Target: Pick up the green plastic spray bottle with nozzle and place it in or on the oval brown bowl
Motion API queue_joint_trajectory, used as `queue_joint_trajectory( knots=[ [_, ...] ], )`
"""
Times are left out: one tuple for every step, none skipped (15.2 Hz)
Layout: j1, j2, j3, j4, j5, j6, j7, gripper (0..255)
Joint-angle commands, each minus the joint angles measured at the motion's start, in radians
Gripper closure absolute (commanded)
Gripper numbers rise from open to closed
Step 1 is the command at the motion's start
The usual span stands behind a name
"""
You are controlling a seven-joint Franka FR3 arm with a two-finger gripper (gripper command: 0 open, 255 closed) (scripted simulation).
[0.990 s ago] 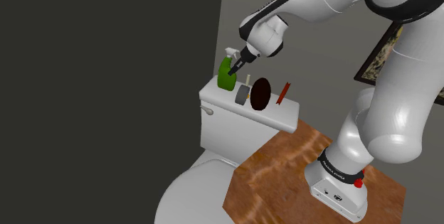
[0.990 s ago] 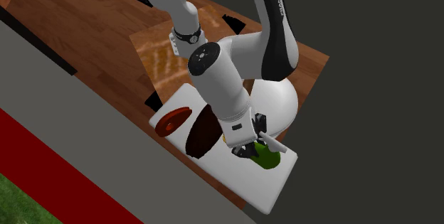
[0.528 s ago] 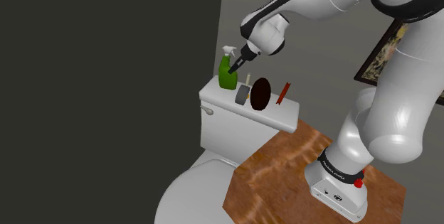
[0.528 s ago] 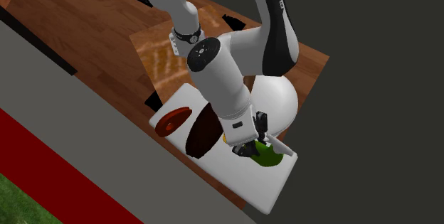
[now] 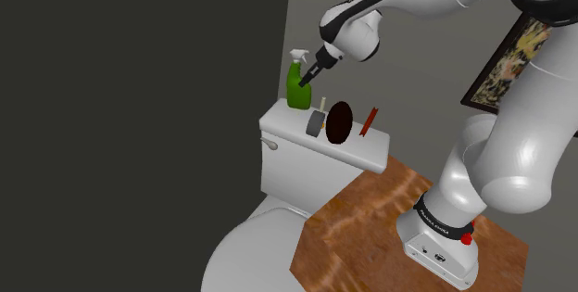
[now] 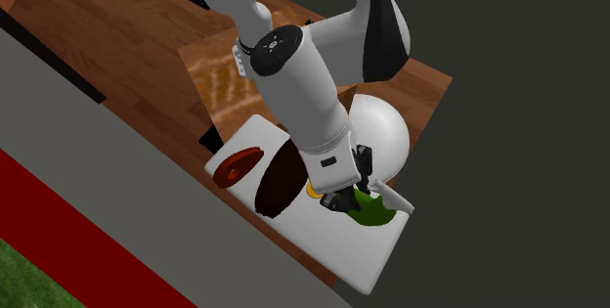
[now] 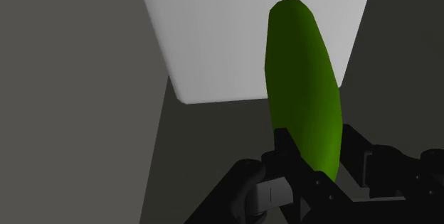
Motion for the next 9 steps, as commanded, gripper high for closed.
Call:
queue_joint_trajectory(
  knots=[
    [0.001, -0.025, -0.005, 0.002, -0.055, -0.013, 0.046, 255],
    [0.001, -0.036, -0.007, 0.003, -0.079, -0.020, 0.067, 255],
    [0.000, -0.047, -0.007, 0.005, -0.103, -0.027, 0.087, 255],
    [-0.002, -0.057, -0.008, 0.007, -0.125, -0.035, 0.107, 255],
    [-0.004, -0.068, -0.007, 0.010, -0.147, -0.043, 0.125, 255],
    [-0.006, -0.078, -0.007, 0.013, -0.168, -0.051, 0.144, 255],
    [-0.008, -0.088, -0.006, 0.016, -0.189, -0.060, 0.161, 255],
    [-0.010, -0.098, -0.005, 0.020, -0.208, -0.069, 0.178, 255],
    [-0.013, -0.107, -0.003, 0.024, -0.227, -0.078, 0.195, 255]
  ],
)
